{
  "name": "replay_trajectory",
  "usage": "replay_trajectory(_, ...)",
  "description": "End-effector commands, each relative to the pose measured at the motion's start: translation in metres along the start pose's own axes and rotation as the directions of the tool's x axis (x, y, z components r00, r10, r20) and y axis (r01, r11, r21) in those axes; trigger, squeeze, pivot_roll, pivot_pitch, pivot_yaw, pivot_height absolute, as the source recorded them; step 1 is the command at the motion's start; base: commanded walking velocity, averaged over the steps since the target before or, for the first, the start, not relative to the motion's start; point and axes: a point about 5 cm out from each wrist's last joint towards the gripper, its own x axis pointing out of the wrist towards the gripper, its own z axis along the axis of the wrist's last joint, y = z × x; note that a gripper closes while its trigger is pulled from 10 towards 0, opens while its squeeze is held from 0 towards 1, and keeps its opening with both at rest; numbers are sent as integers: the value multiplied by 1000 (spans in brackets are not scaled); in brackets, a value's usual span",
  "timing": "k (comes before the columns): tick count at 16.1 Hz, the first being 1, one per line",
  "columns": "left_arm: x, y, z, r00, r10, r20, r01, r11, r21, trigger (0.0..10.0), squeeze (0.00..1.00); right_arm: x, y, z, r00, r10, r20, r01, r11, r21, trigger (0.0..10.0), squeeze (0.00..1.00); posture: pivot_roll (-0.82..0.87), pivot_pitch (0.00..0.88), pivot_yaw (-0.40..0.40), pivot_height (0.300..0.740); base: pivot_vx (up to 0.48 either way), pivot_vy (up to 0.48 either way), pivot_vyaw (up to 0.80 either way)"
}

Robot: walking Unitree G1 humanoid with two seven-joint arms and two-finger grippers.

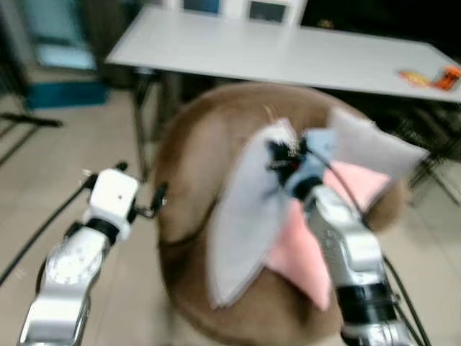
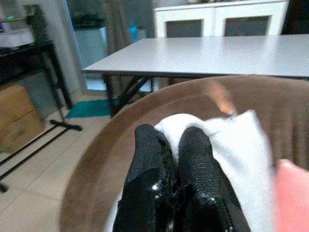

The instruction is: Move the pillow to the sofa from floor

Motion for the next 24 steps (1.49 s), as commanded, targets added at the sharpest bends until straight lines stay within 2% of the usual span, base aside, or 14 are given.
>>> replay_trajectory(1,4,-10,5,999,-39,23,39,999,-10,10000,0,-1,-14,16,997,-39,66,41,999,-30,10000,0,-28,0,-95,740,315,0,0)
replay_trajectory(5,4,-9,4,998,-67,16,67,997,25,10000,0,11,-8,20,997,35,67,-33,999,-36,10000,0,-30,0,-92,740,0,0,0)
replay_trajectory(8,1,-11,1,985,-172,-6,172,985,23,10000,0,31,-1,29,991,92,102,-93,996,9,10000,0,-30,0,-86,740,0,0,0)
replay_trajectory(10,-3,-13,-2,970,-242,-32,243,970,21,10000,0,48,4,33,989,111,97,-112,994,-1,10000,0,-23,0,-86,740,0,0,0)
replay_trajectory(11,-3,-14,-2,968,-249,-34,250,968,22,10000,0,50,5,34,989,112,97,-112,994,-3,10000,0,-21,0,-87,740,0,0,0)
replay_trajectory(12,-6,-14,-3,961,-272,-42,273,962,20,10000,0,59,4,36,993,81,88,-80,997,-18,10000,0,-21,0,-87,740,0,0,0)
replay_trajectory(15,-9,-14,-5,949,-309,-65,311,950,20,10000,0,77,2,40,995,54,89,-62,995,80,10000,0,-2,0,-101,740,0,0,0)
replay_trajectory(16,-10,-14,-5,947,-313,-70,316,948,27,10000,0,79,-4,33,997,20,78,-32,988,150,10000,0,5,0,-107,740,0,0,0)
replay_trajectory(18,-10,-14,-6,944,-323,-76,326,945,32,10000,0,77,-17,10,999,-32,8,29,975,221,10000,0,8,0,-109,740,0,0,0)
replay_trajectory(19,-10,-15,-6,941,-328,-78,332,943,35,10000,0,67,-28,-22,990,-74,-124,98,975,201,10000,0,17,0,-116,740,0,0,0)
replay_trajectory(21,-11,-15,-6,939,-334,-80,337,941,39,10000,0,53,-41,-52,958,-142,-251,182,973,144,10000,0,29,0,-126,740,0,0,0)
replay_trajectory(22,-11,-14,-6,938,-336,-85,340,939,43,10000,0,40,-55,-71,922,-215,-322,252,965,76,10000,0,33,0,-129,740,0,0,0)
replay_trajectory(23,-12,-14,-6,938,-336,-87,341,939,45,10000,0,35,-62,-75,908,-243,-341,279,959,59,10000,0,34,0,-129,740,0,0,0)
replay_trajectory(24,-12,-14,-6,937,-337,-89,342,939,46,10000,0,30,-69,-78,901,-258,-348,304,949,84,10000,86,34,0,-129,740,0,0,0)
